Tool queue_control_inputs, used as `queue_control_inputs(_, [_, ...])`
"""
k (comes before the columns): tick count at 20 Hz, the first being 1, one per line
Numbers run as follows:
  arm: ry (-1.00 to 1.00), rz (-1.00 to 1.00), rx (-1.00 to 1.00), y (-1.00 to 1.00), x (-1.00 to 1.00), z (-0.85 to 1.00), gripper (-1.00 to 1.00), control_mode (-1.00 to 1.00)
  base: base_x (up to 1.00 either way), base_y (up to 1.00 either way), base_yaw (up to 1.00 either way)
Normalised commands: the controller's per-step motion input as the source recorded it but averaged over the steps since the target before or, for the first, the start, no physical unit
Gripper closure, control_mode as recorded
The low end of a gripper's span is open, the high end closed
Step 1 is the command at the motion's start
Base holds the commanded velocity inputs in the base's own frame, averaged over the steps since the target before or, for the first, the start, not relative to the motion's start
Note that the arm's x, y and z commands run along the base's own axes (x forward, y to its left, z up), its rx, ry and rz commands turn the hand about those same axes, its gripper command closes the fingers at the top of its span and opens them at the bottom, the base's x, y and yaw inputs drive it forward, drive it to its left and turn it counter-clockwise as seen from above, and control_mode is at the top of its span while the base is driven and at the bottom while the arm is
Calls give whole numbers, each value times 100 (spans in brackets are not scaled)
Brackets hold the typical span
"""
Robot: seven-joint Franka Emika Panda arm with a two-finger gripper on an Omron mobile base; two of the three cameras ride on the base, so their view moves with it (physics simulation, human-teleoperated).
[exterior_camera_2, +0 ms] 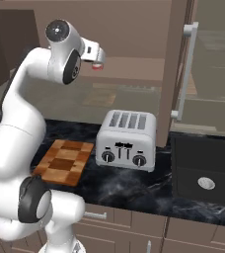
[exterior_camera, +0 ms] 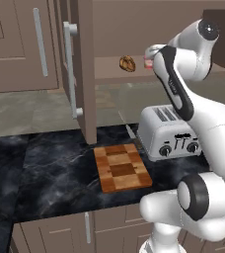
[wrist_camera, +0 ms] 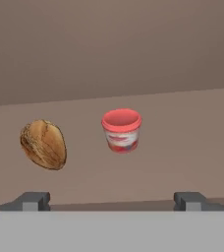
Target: Pick the bread, place it on the cutting board, pick the jam, place it on the counter, and close the cabinet.
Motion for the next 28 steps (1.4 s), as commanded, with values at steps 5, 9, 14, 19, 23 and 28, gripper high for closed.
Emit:
queue_control_inputs(5, [0,0,0,-2,38,0,-100,-100,0,0,0])
queue_control_inputs(9, [0,0,0,-3,37,-3,-100,-100,0,0,0])
queue_control_inputs(14, [0,0,0,-5,31,-10,-100,-100,0,0,0])
queue_control_inputs(19, [0,0,0,-8,22,-13,-100,-100,0,0,0])
queue_control_inputs(23, [0,0,0,-4,22,-11,-100,-100,0,0,0])
queue_control_inputs(28, [0,0,0,0,20,-10,-100,-100,0,0,0])
